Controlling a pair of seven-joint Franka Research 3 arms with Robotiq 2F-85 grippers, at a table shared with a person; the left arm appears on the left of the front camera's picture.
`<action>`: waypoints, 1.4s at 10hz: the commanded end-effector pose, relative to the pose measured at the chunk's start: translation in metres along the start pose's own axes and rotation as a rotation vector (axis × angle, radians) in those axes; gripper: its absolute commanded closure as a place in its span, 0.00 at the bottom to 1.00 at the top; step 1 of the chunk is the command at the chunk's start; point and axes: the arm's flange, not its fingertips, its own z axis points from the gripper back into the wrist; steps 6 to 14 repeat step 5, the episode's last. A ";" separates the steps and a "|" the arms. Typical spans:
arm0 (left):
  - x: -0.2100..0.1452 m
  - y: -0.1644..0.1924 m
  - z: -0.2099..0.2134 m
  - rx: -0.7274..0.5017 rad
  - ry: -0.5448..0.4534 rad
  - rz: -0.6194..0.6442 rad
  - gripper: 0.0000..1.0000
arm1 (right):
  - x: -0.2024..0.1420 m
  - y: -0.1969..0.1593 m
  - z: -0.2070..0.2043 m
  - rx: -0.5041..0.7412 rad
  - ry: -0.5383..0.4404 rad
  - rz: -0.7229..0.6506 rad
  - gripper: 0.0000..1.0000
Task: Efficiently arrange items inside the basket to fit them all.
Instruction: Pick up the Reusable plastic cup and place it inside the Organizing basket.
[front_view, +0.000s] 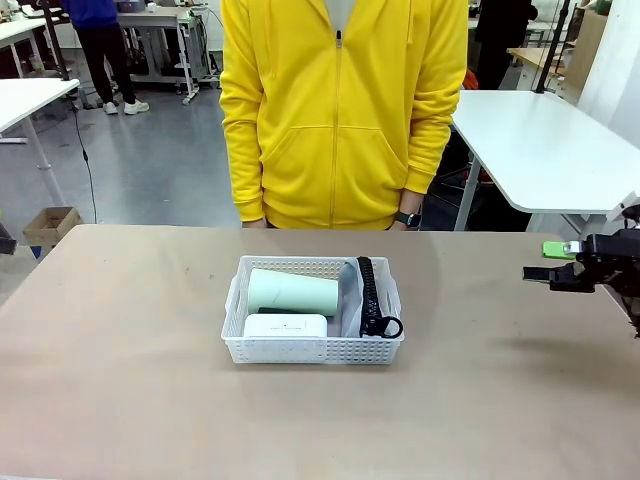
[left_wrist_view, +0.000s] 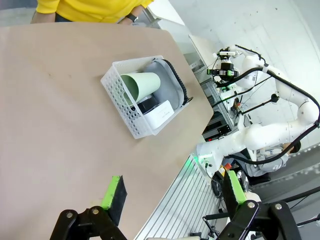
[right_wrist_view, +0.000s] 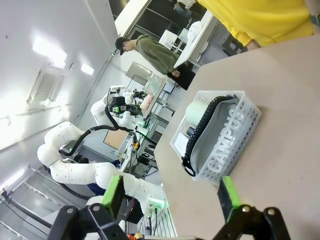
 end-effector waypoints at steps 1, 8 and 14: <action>0.001 -0.001 -0.002 -0.016 -0.023 -0.018 0.00 | 0.002 0.004 -0.001 -0.007 -0.007 -0.020 0.00; 0.001 -0.001 -0.002 -0.016 -0.023 -0.018 0.00 | 0.002 0.004 -0.001 -0.007 -0.007 -0.020 0.00; 0.001 -0.001 -0.002 -0.016 -0.023 -0.018 0.00 | 0.002 0.004 -0.001 -0.007 -0.007 -0.020 0.00</action>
